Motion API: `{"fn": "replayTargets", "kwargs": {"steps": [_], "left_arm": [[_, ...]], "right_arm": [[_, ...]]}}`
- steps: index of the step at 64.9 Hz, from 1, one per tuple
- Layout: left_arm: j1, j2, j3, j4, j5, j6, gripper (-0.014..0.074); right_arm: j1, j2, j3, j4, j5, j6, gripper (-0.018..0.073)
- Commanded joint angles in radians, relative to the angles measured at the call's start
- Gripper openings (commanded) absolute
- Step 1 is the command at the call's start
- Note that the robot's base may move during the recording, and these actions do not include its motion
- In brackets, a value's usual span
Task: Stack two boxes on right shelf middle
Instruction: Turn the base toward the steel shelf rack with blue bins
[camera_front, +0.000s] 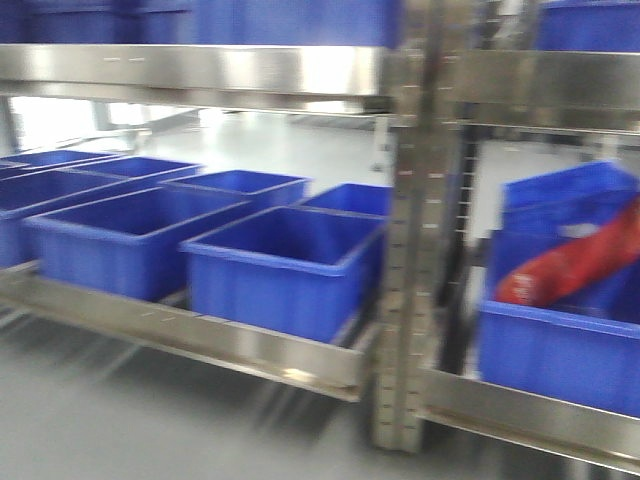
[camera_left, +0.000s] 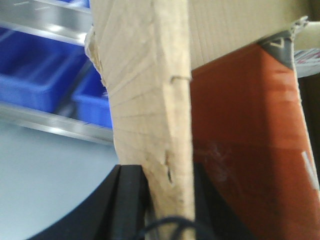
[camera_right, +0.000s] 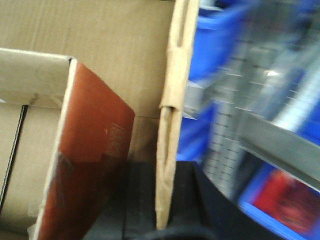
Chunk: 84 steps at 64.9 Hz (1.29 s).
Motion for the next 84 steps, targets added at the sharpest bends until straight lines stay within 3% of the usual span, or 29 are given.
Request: {"fn": "replayTargets", "kwargs": {"steps": [1,84], "left_arm": [[-0.001,-0.022,-0.018,-0.019,-0.048,0.001,-0.0111],[-0.001,-0.022,-0.018,-0.019,-0.048,0.001,-0.0111]], "right_arm": [[-0.008,-0.003,-0.011,-0.043,-0.051,-0.009,-0.0151],[-0.008,-0.003,-0.011,-0.043,-0.051,-0.009,-0.0151]]}}
